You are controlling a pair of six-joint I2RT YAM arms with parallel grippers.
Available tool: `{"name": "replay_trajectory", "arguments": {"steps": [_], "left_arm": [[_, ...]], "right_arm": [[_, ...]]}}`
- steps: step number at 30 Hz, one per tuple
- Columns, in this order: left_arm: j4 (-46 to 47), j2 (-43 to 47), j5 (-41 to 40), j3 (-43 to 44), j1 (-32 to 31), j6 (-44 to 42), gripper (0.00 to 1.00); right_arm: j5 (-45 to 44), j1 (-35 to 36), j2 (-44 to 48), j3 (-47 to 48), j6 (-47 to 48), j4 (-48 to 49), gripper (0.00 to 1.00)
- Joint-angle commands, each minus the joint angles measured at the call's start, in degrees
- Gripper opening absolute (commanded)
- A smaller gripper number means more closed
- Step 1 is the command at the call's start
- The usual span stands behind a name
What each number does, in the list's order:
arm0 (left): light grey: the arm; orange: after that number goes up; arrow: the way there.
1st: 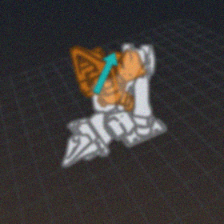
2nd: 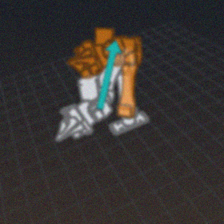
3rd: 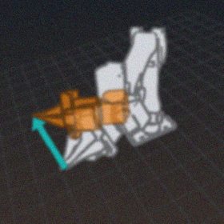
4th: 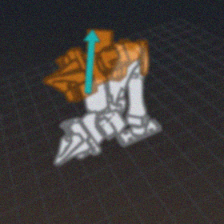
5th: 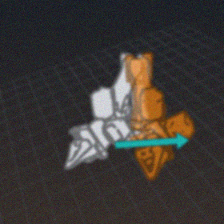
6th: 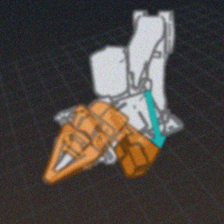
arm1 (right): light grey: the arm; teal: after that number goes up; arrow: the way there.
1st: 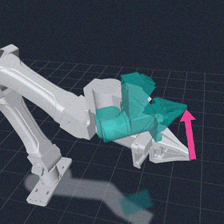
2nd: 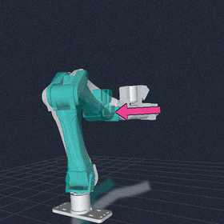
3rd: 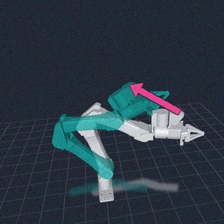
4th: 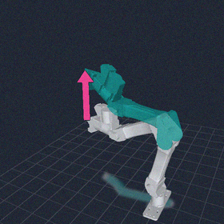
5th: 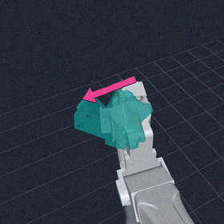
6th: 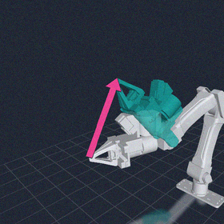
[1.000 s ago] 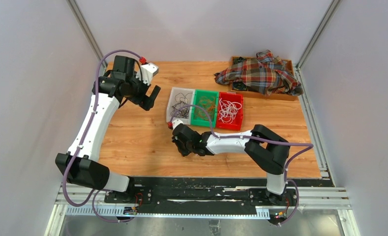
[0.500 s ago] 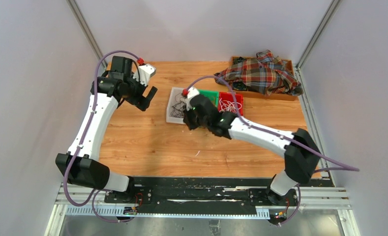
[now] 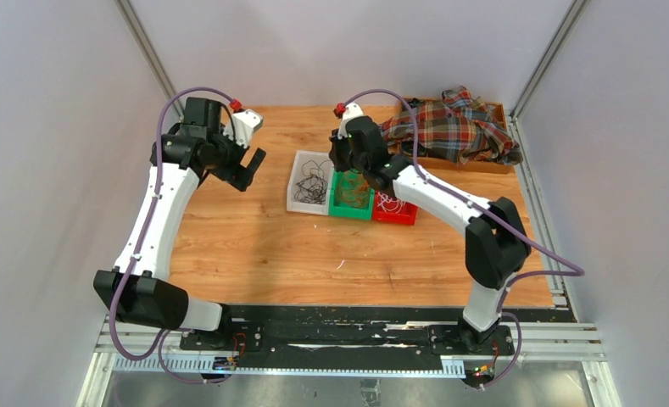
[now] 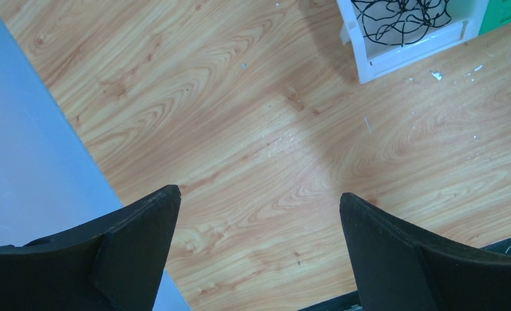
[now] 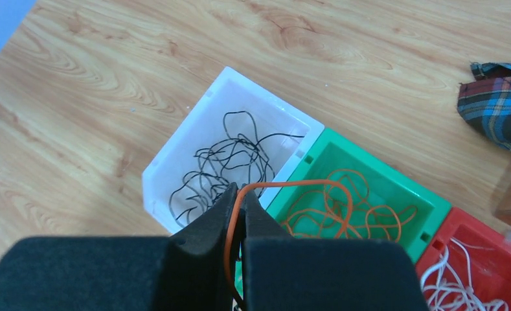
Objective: Untangle the cables
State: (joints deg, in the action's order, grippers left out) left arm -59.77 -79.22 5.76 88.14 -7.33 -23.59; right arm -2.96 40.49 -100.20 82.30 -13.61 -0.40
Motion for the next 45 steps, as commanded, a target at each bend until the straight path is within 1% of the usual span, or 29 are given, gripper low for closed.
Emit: {"name": "replay_trajectory", "arguments": {"steps": [1,6,7,8,10,11,13,15,21,27,30,33,35,37,39,42,45], "left_arm": [[-0.09,1.26,-0.06,-0.6,1.15,-0.23,0.98],[-0.09,1.45,0.14,-0.43,1.53,-0.44,0.98],[-0.09,1.39,0.13,-0.36,1.61,-0.48,0.98],[-0.09,1.38,0.13,-0.25,1.62,-0.49,0.98],[-0.09,1.31,-0.02,-0.25,1.7,-0.55,0.98],[-0.06,1.28,-0.16,-0.24,1.71,-0.62,0.98],[-0.09,1.26,-0.27,-0.41,1.71,-0.81,0.98],[-0.09,1.21,-0.35,-0.38,1.79,-0.93,0.98],[-0.09,0.87,-0.07,0.32,1.97,-0.51,0.98],[-0.09,1.51,-0.22,0.22,2.19,-0.88,0.98],[-0.04,1.49,0.32,0.02,2.28,-1.01,0.98],[0.27,0.71,1.22,0.12,2.69,-0.63,0.98],[1.38,-0.04,1.54,0.0,3.59,0.12,0.98],[4.34,-0.31,3.22,-0.95,5.7,1.61,0.98],[9.54,0.25,6.92,-3.71,8.58,4.19,0.98],[22.51,2.71,11.08,-13.9,12.86,10.37,0.98],[37.57,5.97,10.31,-26.79,14.35,14.69,0.98]], "right_arm": [[-0.74,-1.84,-5.59,3.99,1.03,2.56,0.01],[-3.09,-2.66,-9.49,2.19,0.43,3.93,0.01],[-3.18,-2.9,-9.97,1.64,0.16,4.0,0.02],[-3.22,-3.11,-10.35,1.22,-0.08,3.78,0.07],[-3.64,-3.35,-10.28,0.53,-0.55,2.4,0.23],[-4.49,-3.38,-9.76,-0.04,-0.84,1.95,0.28],[-5.67,-3.41,-8.03,-1.45,-0.75,2.15,0.33],[-7.95,-3.42,-6.3,-2.52,-0.6,2.25,0.41],[-10.06,-3.43,-3.25,-3.49,0.61,1.17,0.47],[-11.08,-3.32,-2.25,-3.02,0.52,-1.17,0.55],[-9.88,-3.18,-1.65,-3.86,0.76,-0.88,0.65],[-10.05,-3.07,-0.7,-3.6,-0.03,-4.3,0.7],[-9.91,-3.09,2.22,-5.74,-0.75,-5.58,0.78],[-11.58,-3.1,8.05,-9.99,-1.07,-5.22,0.8],[-18.04,-3.17,14.35,-16.36,-0.98,-3.22,0.8],[-27.87,-4.63,23.33,-27.13,-0.11,2.64,0.81],[-35.89,-8.66,29.57,-35.0,-1.5,4.06,0.83]]}}
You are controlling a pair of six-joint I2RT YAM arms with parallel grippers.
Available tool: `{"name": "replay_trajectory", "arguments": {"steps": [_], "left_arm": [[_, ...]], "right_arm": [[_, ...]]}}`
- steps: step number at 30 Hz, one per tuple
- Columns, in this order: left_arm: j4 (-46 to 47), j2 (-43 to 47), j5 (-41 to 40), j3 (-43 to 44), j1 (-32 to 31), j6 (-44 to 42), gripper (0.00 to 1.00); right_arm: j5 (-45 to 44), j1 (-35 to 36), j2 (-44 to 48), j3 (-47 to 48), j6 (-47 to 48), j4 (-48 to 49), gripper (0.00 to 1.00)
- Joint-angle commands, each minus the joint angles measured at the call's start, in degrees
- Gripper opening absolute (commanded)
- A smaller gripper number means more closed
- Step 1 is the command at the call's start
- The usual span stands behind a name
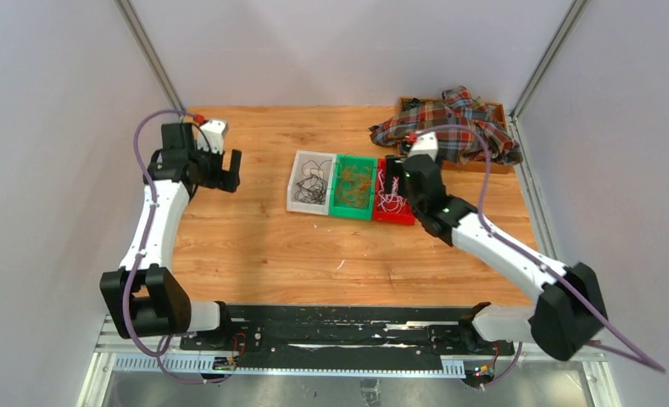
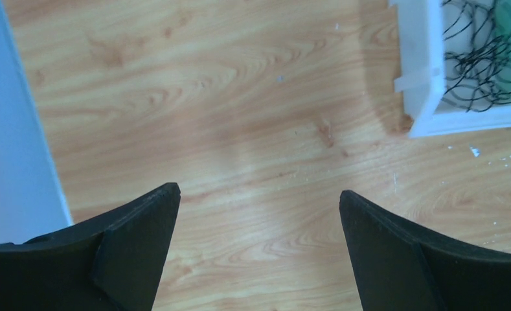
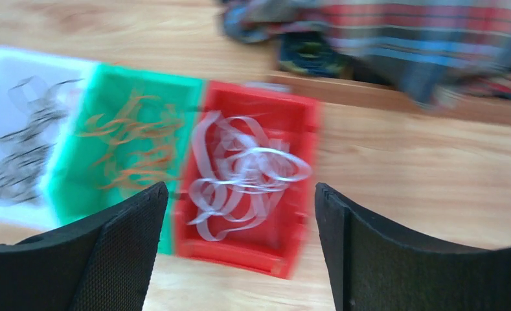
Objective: Untangle the cables
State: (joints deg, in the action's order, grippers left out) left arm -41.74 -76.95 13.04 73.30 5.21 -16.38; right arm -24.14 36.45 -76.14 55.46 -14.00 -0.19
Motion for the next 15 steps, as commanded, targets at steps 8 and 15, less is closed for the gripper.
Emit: {"name": "replay_trajectory", "arguments": {"steps": [8,15], "left_arm": [[62.53,7.3,-0.57,-40.71,1.84,13.91,0.98],[71.57,-2.55,0.59,-42.8,1.73,18.03,0.98]], "right_arm": [[-31.44,-17.2,12.5,-24.97,-0.54,12.54,0.85],[-25.1,-25.73,9.55,-31.68,0.22,22.69,0.86]]}}
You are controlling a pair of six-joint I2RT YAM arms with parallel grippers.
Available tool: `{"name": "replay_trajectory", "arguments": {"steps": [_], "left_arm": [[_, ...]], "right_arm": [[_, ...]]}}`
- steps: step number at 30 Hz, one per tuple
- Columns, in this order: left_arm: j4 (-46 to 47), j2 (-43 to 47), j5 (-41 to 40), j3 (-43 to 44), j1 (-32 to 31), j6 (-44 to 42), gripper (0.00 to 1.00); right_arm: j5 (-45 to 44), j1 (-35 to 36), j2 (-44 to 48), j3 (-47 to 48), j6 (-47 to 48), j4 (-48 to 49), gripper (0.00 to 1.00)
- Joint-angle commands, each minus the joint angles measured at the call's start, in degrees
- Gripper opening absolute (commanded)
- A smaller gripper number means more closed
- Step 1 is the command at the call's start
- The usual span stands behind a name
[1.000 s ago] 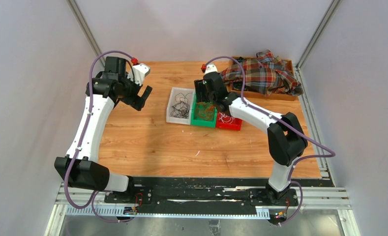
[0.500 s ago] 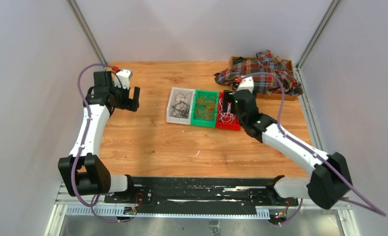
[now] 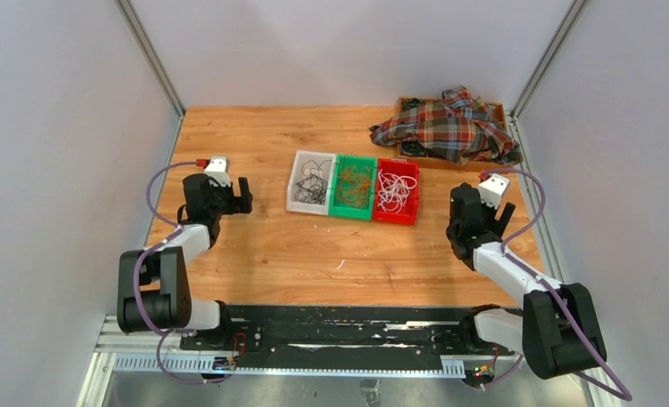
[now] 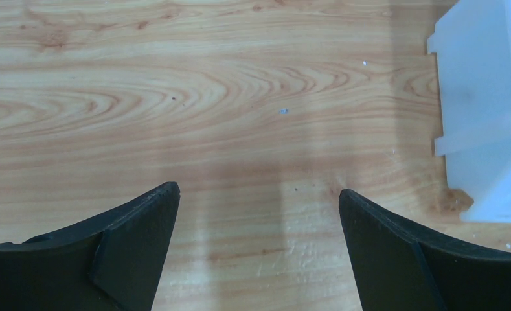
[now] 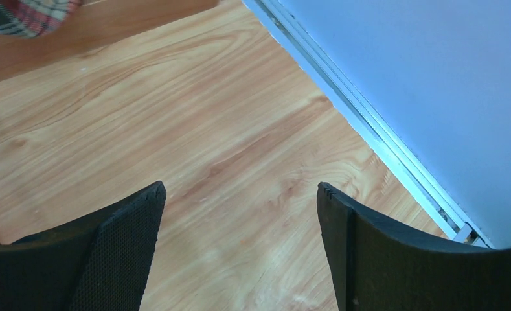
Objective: Untangle the cables
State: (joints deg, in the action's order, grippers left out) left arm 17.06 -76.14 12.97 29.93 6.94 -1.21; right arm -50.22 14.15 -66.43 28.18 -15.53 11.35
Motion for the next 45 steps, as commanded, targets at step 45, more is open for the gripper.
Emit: {"name": "replay_trajectory", "arguments": {"steps": [45], "left_arm": [[46.33,-2.17,-7.87,-19.74,-5.71,-0.17,0.98]], "right_arm": [[29.25,-8.88,-14.09,-15.46,19.72,47.33,0.9]]}}
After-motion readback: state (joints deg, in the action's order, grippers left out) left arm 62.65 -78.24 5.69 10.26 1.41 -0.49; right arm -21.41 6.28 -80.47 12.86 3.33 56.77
